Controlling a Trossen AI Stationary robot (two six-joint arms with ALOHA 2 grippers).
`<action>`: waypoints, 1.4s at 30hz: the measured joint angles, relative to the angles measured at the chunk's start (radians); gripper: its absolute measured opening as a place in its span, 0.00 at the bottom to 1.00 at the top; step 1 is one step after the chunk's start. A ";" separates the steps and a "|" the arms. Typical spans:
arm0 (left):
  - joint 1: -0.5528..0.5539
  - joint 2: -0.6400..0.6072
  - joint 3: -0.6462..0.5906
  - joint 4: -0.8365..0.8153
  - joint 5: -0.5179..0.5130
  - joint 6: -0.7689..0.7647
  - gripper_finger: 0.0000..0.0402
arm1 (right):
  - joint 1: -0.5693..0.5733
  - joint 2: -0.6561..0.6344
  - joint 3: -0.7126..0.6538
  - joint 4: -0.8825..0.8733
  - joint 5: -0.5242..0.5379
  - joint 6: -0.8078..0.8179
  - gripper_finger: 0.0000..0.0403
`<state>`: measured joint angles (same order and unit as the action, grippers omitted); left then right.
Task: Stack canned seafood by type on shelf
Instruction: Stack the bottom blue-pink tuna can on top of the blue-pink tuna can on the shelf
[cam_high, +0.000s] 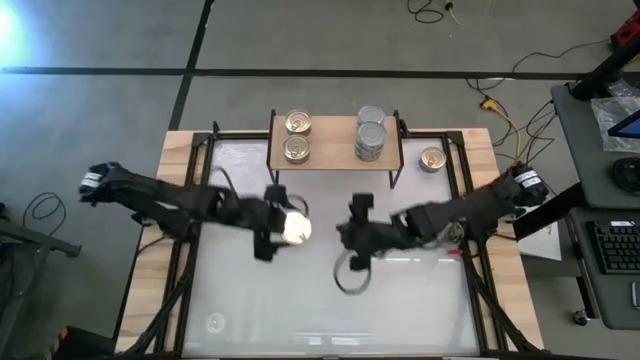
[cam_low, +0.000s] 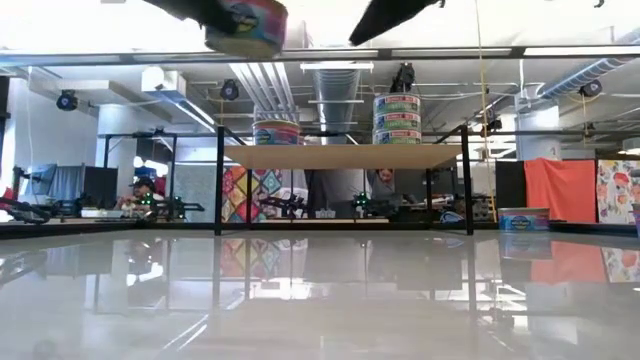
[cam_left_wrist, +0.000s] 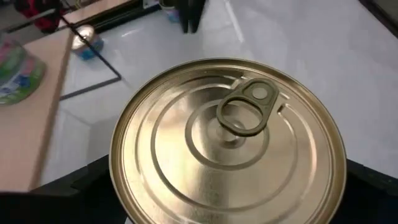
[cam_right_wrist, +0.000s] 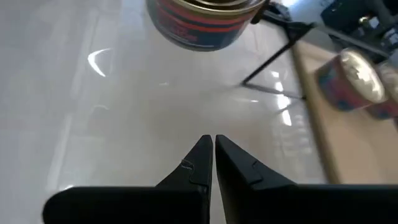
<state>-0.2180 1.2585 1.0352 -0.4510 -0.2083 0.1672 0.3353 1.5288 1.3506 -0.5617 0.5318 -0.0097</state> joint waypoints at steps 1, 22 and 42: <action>0.043 -0.035 -0.017 -0.003 0.040 0.033 0.92 | -0.030 0.007 0.014 0.006 -0.013 -0.029 0.03; 0.956 -0.004 0.049 -0.020 0.841 0.398 0.92 | -0.429 0.191 0.385 0.164 -0.227 -0.345 0.03; 0.964 0.306 0.301 -0.163 0.860 0.529 0.96 | -0.665 0.295 0.408 0.262 -0.598 -0.415 0.03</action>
<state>0.7464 1.5640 1.3357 -0.6144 0.6513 0.6963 -0.3297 1.8239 1.7584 -0.2993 -0.0663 -0.4243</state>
